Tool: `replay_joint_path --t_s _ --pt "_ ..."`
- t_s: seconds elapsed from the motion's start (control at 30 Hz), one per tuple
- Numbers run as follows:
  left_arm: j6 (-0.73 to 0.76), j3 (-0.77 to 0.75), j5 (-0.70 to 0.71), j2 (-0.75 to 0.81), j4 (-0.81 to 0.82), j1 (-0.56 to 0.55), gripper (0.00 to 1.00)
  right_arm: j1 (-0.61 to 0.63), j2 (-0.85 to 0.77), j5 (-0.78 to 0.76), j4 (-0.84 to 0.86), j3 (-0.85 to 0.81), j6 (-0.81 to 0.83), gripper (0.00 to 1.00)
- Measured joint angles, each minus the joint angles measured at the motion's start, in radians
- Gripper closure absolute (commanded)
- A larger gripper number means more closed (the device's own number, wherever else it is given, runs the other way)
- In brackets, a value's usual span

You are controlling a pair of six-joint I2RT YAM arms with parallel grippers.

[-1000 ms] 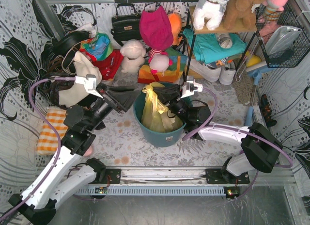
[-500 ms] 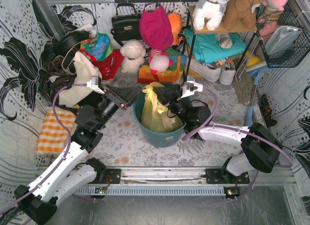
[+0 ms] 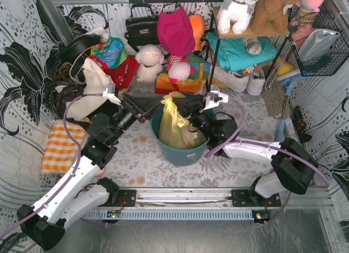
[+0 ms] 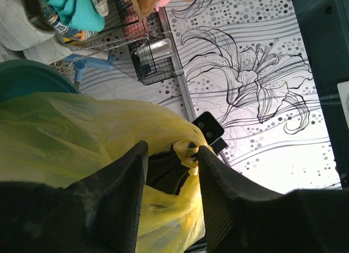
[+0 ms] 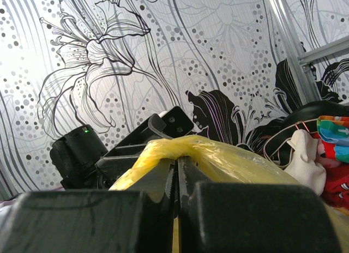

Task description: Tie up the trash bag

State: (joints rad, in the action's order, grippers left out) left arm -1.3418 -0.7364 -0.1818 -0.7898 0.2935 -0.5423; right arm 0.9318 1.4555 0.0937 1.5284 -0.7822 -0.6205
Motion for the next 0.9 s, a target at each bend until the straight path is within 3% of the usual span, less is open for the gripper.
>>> replay_joint_path --t_s 0.3,0.9 --pt "-0.042 -0.002 -0.028 -0.015 0.037 0.0 0.66 -0.001 0.0 -0.003 -0.001 0.0 0.0 1.0" --pt "-0.032 -0.02 -0.084 -0.017 0.01 0.0 0.67 -0.001 -0.002 -0.042 -0.001 0.001 0.016 1.0"
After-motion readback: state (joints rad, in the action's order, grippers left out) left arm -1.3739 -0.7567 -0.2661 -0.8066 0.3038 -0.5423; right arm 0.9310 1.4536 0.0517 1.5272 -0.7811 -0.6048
